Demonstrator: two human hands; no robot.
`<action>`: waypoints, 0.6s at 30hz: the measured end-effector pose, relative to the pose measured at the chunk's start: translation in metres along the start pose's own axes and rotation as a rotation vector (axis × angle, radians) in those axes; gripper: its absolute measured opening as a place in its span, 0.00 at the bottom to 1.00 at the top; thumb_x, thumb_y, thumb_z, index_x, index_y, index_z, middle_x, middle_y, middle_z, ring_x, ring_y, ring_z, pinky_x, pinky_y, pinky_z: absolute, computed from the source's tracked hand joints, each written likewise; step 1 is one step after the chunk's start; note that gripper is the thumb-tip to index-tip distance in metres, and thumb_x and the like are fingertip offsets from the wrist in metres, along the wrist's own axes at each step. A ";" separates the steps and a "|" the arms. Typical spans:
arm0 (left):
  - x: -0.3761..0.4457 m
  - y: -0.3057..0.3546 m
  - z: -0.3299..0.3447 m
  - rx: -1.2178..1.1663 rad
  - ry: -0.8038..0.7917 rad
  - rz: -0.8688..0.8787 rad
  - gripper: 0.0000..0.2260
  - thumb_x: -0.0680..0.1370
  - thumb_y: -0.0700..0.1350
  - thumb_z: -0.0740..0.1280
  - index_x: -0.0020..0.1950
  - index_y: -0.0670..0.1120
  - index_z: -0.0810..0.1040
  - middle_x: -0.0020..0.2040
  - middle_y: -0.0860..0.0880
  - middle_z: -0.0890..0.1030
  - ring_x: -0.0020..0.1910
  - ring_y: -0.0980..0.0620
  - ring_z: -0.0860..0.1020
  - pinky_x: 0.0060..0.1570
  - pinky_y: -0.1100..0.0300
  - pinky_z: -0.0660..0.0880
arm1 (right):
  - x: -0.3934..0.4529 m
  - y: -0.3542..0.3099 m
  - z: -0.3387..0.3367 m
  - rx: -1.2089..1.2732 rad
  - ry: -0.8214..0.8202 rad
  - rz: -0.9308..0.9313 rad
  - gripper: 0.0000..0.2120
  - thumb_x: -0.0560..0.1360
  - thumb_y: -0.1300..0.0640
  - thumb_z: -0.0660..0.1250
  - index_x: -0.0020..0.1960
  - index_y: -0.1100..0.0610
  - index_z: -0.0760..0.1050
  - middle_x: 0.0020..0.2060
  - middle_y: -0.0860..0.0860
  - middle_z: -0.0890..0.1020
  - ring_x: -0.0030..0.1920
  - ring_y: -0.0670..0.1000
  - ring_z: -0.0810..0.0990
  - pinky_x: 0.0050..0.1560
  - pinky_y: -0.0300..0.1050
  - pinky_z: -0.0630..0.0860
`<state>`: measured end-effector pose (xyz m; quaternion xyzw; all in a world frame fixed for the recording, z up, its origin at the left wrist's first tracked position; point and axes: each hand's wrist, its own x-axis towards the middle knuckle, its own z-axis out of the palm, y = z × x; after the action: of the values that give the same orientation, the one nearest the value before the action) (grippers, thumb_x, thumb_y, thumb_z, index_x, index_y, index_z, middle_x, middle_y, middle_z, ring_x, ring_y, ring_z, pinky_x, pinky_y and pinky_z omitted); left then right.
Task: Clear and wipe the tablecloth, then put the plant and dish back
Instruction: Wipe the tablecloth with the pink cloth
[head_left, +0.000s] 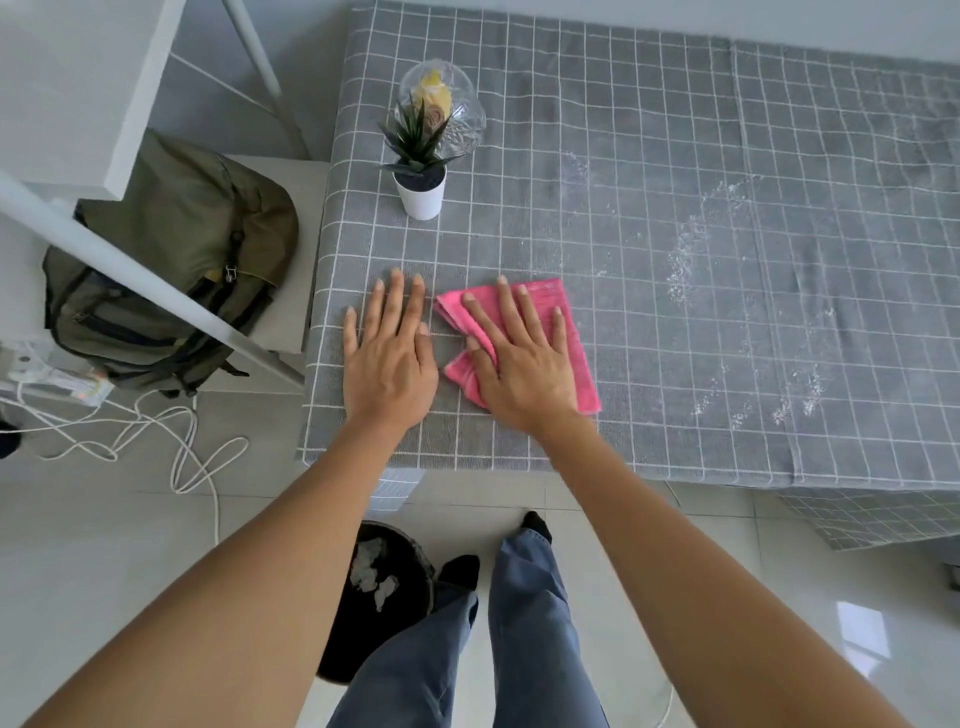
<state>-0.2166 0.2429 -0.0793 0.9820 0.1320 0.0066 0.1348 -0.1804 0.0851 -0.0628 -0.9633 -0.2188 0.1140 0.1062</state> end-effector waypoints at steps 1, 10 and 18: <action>0.000 -0.001 0.000 -0.001 -0.005 -0.002 0.23 0.83 0.49 0.44 0.79 0.52 0.45 0.79 0.52 0.46 0.77 0.54 0.43 0.75 0.47 0.42 | -0.002 0.014 -0.002 -0.032 -0.003 -0.038 0.25 0.81 0.41 0.38 0.76 0.39 0.38 0.77 0.47 0.40 0.77 0.50 0.37 0.75 0.59 0.35; -0.002 -0.001 0.001 0.021 0.012 -0.002 0.24 0.83 0.49 0.44 0.79 0.52 0.43 0.79 0.52 0.44 0.77 0.53 0.43 0.75 0.48 0.41 | -0.004 0.055 -0.011 0.038 0.104 0.419 0.25 0.81 0.43 0.41 0.77 0.41 0.41 0.78 0.49 0.43 0.77 0.52 0.39 0.74 0.59 0.35; -0.001 -0.001 0.002 0.028 0.011 -0.002 0.24 0.83 0.49 0.44 0.79 0.52 0.44 0.79 0.52 0.45 0.78 0.53 0.44 0.75 0.48 0.42 | 0.010 -0.018 0.003 0.025 0.016 0.171 0.26 0.81 0.41 0.40 0.77 0.41 0.37 0.77 0.50 0.38 0.76 0.53 0.35 0.72 0.59 0.31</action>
<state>-0.2176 0.2427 -0.0813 0.9836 0.1340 0.0100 0.1205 -0.1798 0.1054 -0.0623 -0.9779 -0.1335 0.1177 0.1098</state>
